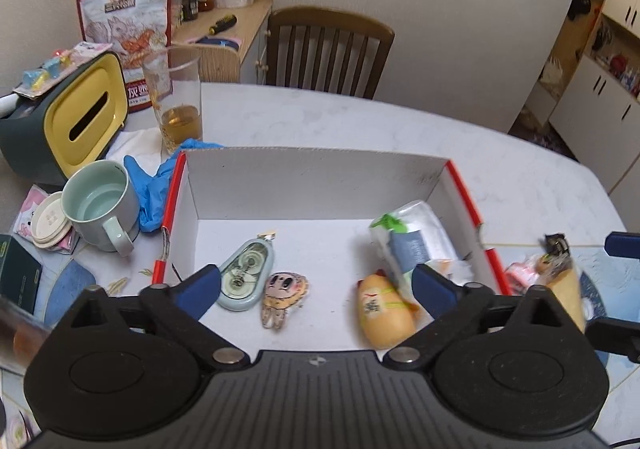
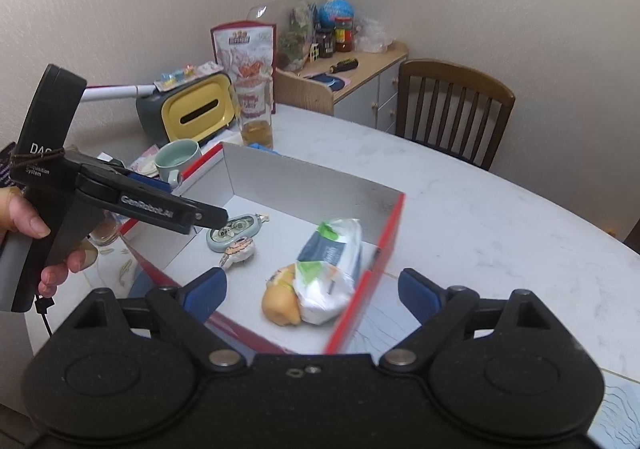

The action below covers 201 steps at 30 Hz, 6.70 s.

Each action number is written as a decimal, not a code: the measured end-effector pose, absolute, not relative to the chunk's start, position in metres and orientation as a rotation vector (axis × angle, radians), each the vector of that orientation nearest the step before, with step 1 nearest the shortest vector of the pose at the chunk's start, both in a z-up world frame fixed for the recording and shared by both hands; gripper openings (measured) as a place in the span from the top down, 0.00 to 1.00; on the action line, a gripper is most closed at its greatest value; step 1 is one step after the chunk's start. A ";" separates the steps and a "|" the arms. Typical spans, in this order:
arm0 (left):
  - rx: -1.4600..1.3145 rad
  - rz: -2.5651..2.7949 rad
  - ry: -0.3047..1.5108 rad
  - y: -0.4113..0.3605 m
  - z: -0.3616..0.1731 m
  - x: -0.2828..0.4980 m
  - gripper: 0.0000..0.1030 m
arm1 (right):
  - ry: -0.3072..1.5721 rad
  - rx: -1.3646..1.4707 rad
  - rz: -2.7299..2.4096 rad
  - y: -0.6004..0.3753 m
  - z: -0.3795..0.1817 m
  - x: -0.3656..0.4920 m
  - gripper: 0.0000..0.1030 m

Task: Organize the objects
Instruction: 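Move both grippers back toward the bagged bread and snack packet, then grasp the bagged bread with the left gripper while the right gripper grasps the white tin lid, then carry the bread and tin lid with both grippers over the red box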

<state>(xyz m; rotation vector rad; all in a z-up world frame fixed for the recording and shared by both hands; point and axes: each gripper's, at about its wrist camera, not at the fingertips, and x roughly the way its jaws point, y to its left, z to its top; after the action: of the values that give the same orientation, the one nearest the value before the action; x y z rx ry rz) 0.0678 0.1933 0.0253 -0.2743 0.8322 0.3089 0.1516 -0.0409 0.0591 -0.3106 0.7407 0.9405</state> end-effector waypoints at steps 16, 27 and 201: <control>-0.282 0.281 0.701 0.092 0.044 0.053 0.00 | 0.728 -0.267 0.880 -0.161 0.051 0.165 0.10; -0.228 0.206 0.741 0.015 0.016 0.078 0.00 | 0.776 -0.222 0.767 -0.239 0.025 0.192 0.10; -0.022 0.219 1.164 0.232 -0.058 0.172 0.20 | 0.859 -0.616 0.846 0.109 -0.044 0.184 0.63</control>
<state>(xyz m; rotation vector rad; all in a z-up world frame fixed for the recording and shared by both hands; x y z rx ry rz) 0.1718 0.2316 -0.0583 -0.0216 1.1635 0.2187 0.1837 0.1094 -0.0442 -0.6161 0.8586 0.8462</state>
